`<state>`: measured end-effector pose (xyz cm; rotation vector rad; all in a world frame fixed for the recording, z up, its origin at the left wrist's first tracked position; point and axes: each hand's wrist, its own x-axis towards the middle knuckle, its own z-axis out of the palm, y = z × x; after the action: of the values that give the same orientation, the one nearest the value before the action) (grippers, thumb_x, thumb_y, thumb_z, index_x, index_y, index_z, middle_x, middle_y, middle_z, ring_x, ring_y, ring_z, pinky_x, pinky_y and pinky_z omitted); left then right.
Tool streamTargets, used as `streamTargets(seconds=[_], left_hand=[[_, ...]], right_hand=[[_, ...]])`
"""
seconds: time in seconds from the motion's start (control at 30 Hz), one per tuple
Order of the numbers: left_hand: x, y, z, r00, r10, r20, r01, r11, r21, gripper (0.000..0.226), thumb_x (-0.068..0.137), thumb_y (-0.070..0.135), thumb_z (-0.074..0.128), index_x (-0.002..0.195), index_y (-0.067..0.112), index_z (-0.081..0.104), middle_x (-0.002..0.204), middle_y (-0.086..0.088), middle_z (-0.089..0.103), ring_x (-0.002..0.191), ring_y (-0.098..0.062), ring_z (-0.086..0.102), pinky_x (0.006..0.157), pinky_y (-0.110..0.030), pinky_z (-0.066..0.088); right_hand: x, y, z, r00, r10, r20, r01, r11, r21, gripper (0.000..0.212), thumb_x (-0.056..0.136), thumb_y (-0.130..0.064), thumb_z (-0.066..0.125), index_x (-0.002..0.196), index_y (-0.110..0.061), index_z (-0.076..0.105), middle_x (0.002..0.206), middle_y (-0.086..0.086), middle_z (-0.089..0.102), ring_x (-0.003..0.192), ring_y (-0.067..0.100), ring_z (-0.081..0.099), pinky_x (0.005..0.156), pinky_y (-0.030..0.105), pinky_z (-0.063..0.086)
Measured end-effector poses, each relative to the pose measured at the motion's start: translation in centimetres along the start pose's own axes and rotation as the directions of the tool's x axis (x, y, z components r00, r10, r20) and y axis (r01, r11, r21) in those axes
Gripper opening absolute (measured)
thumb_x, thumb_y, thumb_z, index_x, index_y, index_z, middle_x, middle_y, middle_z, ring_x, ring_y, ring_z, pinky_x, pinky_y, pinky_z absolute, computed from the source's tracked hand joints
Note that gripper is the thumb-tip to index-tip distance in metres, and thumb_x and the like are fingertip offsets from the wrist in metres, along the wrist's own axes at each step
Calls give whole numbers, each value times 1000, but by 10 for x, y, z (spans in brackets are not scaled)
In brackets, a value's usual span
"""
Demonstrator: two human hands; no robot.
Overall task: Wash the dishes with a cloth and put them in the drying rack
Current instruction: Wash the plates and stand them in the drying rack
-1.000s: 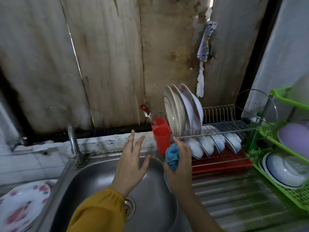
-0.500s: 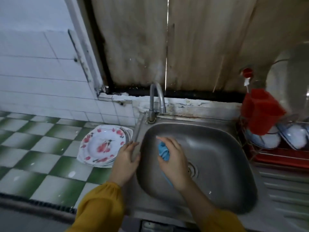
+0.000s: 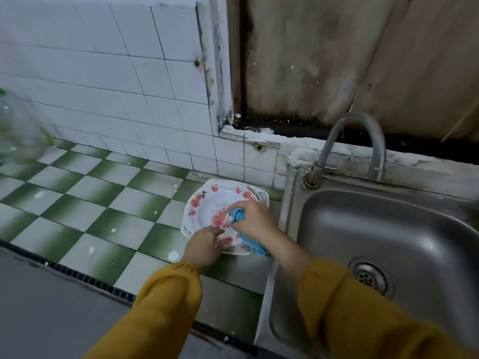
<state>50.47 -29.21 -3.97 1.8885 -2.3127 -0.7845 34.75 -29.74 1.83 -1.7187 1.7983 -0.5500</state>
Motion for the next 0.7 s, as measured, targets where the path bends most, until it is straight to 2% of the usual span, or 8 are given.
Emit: streamTargets(seconds=[0.07,0.13,0.2,0.27,0.33,0.47,0.63,0.7], left_hand=[[13,-14,1,999,29,19,-30,998,61,42,100,31,51,141,23,49,143,0,50,130,-19,45,111,-32,32],[22,-24,1,997,46,67,-53,994,99,43,98,36,52,140,25,50,140,3,52,128,-18,45,112,-34,30],[28,-32,2,989,76,125,-91,988,126,44,97,40,55,137,24,53,137,3,54,128,-18,46,115,-36,27],[32,-39,3,983,105,150,-124,985,123,41,96,40,57,134,24,56,134,4,57,125,-17,48,114,-35,29],[34,-42,4,977,149,155,-173,973,156,41,96,37,57,134,22,56,135,4,58,125,-17,49,114,-34,32],[37,-49,3,959,216,181,-256,937,238,43,99,33,53,140,20,51,139,1,55,130,-18,47,117,-36,29],[32,-53,-3,953,256,161,-289,926,243,45,101,32,49,144,20,46,144,1,51,134,-17,42,118,-34,26],[28,-50,-5,950,282,135,-307,923,232,44,101,31,49,143,20,47,144,2,51,134,-17,43,118,-34,26]], right_hand=[[16,1,14,996,21,84,-14,997,-82,46,83,-24,72,128,-25,61,123,4,61,110,23,56,84,29,48],[27,3,27,983,51,177,-15,979,-202,49,85,-24,70,132,-22,55,120,6,60,100,22,56,76,28,46],[34,7,38,968,82,239,0,947,-323,44,85,-25,69,126,-17,56,110,7,61,89,21,56,71,27,47],[40,10,47,955,102,278,14,922,-388,36,85,-23,69,118,-13,58,106,9,63,88,23,58,77,31,54],[43,14,52,942,125,311,15,912,-411,35,84,-22,70,115,-12,58,106,10,62,90,23,60,82,33,55],[47,15,55,932,148,331,15,896,-443,41,80,-23,75,114,-10,59,106,9,62,92,23,61,82,35,56],[48,11,44,915,113,388,74,897,-435,48,75,-24,78,119,-12,62,106,8,63,91,24,61,79,32,57],[43,10,40,907,86,413,122,883,-454,47,75,-24,77,119,-16,64,105,7,64,89,22,61,72,28,55]])
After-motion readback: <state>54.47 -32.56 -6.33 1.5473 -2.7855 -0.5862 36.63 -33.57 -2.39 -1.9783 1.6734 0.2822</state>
